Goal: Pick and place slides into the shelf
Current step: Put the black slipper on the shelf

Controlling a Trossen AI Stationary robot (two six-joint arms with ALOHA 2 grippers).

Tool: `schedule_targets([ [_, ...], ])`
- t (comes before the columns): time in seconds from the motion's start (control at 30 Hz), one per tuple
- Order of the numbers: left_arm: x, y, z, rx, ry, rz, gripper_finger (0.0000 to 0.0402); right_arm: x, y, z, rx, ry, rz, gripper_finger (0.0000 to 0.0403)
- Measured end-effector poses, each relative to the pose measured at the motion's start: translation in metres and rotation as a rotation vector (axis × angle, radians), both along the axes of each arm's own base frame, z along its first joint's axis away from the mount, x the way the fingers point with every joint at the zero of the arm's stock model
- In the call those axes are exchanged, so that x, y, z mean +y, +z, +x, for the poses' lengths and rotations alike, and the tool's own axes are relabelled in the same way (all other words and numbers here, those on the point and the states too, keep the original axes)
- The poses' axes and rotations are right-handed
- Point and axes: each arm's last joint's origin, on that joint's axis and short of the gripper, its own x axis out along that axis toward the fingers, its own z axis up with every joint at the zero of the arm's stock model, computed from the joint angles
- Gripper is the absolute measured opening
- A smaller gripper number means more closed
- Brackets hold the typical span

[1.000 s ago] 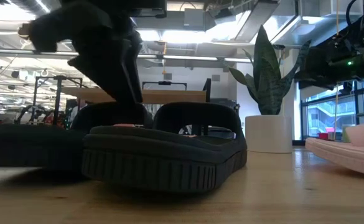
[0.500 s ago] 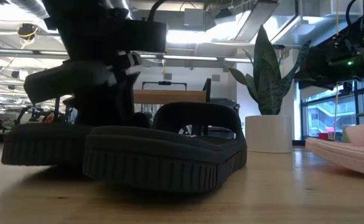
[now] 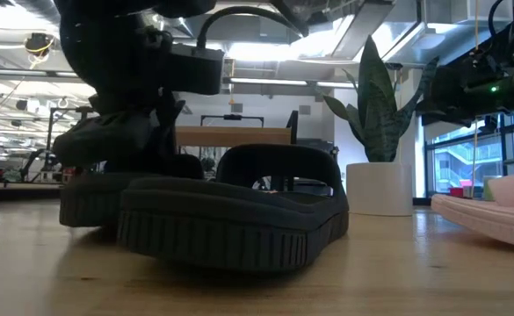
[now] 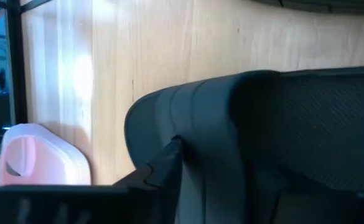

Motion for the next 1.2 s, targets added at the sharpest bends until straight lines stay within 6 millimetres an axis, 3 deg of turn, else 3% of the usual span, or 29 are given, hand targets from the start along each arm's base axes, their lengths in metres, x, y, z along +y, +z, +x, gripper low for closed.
schedule_targets([
  [0.2, 0.003, 0.006, -0.006, 0.057, -0.005, 0.003, 0.0025, 0.000, 0.000, 0.000, 0.000, 0.000, 0.000, 0.0200],
  [0.3, 0.007, 0.023, -0.011, 0.059, 0.019, -0.075, 0.0011, 0.000, 0.000, 0.000, 0.000, 0.000, 0.000, 0.0200],
  [0.43, 0.015, 0.063, -0.025, -0.016, 0.036, -0.145, 0.0007, 0.000, 0.000, 0.000, -0.016, 0.001, 0.009, 0.0200],
  [0.6, 0.034, 0.132, -0.056, -0.223, 0.040, -0.229, 0.0006, 0.000, 0.000, 0.000, -0.024, 0.002, 0.013, 0.0200],
  [0.73, 0.061, 0.172, -0.082, -0.365, 0.063, -0.178, 0.0004, 0.000, 0.000, 0.000, -0.020, 0.002, 0.011, 0.0200],
  [0.83, 0.084, 0.189, -0.096, -0.386, 0.058, -0.054, 0.0004, 0.000, 0.000, 0.000, -0.020, 0.001, 0.011, 0.0200],
  [1.2, 0.201, 0.200, -0.104, -0.061, 0.151, 0.239, 0.0003, 0.000, 0.000, 0.000, -0.017, 0.001, 0.009, 0.0200],
])
